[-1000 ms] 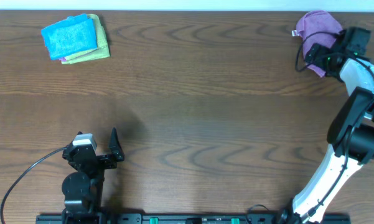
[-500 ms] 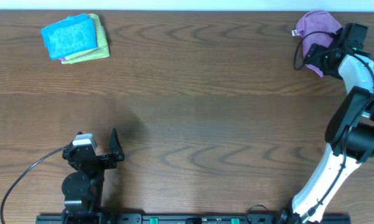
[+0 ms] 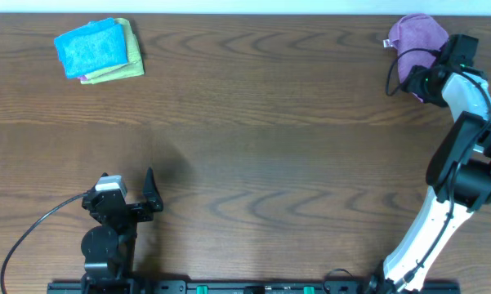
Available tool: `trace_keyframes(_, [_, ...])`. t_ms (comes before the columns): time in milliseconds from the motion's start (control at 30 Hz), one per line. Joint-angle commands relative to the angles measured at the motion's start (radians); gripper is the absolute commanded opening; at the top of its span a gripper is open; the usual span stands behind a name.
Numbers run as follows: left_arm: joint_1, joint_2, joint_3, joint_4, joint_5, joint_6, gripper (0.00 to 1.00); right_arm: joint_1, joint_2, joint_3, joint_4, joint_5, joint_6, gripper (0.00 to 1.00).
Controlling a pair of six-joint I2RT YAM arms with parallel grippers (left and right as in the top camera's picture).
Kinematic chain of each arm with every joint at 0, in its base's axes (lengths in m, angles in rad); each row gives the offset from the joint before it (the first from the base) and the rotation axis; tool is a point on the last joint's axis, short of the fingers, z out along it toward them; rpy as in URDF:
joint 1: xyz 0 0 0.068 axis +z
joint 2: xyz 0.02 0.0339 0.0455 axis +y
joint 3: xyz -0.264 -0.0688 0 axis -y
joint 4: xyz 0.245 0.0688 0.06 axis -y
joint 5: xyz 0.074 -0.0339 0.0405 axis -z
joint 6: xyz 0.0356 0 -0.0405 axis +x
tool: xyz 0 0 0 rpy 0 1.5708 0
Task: Fold the cloth
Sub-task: 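Lift the purple cloth with the right gripper and drag it toward center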
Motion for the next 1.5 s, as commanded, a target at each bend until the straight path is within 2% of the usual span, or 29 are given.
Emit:
trace_keyframes(0, [0.006,-0.006,-0.028,-0.012,-0.004,0.007,0.95,0.006,0.017,0.013,-0.005,0.024,-0.011,0.48])
trace_keyframes(33, [0.006,-0.006,-0.028,-0.012,-0.004,0.007,0.96,0.006,0.017,0.013,-0.005,0.024,-0.011,0.44])
trace_keyframes(333, [0.006,-0.006,-0.028,-0.012,-0.004,0.007,0.96,0.006,0.020,0.013,-0.011,0.031,-0.029,0.51])
trace_keyframes(467, [0.006,-0.006,-0.028,-0.012,-0.004,0.007,0.95,0.006,0.054,0.013,-0.032,0.031,-0.028,0.47])
trace_keyframes(533, [0.006,-0.006,-0.028,-0.012,-0.004,0.007,0.96,0.006,0.061,0.013,-0.037,0.028,-0.027,0.37])
trace_keyframes(600, [0.006,-0.006,-0.028,-0.012,-0.004,0.007,0.95,0.006,0.061,0.013,-0.033,0.028,-0.024,0.06])
trace_keyframes(633, [0.006,-0.006,-0.028,-0.012,-0.004,0.007,0.95,0.006,0.061,0.013,-0.031,0.027,-0.020,0.01])
trace_keyframes(800, [0.006,-0.006,-0.028,-0.012,-0.004,0.007,0.95,0.014,0.032,0.046,-0.076,-0.021,0.017,0.01])
trace_keyframes(1067, [0.006,-0.006,-0.028,-0.012,-0.004,0.007,0.96,0.122,-0.153,0.160,-0.248,-0.017,-0.055,0.01])
trace_keyframes(1200, [0.006,-0.006,-0.028,-0.012,-0.004,0.007,0.95,0.237,-0.248,0.161,-0.351,-0.006,-0.074,0.01])
trace_keyframes(1467, [0.006,-0.006,-0.028,-0.012,-0.004,0.007,0.95,0.463,-0.287,0.161,-0.468,-0.005,-0.084,0.01])
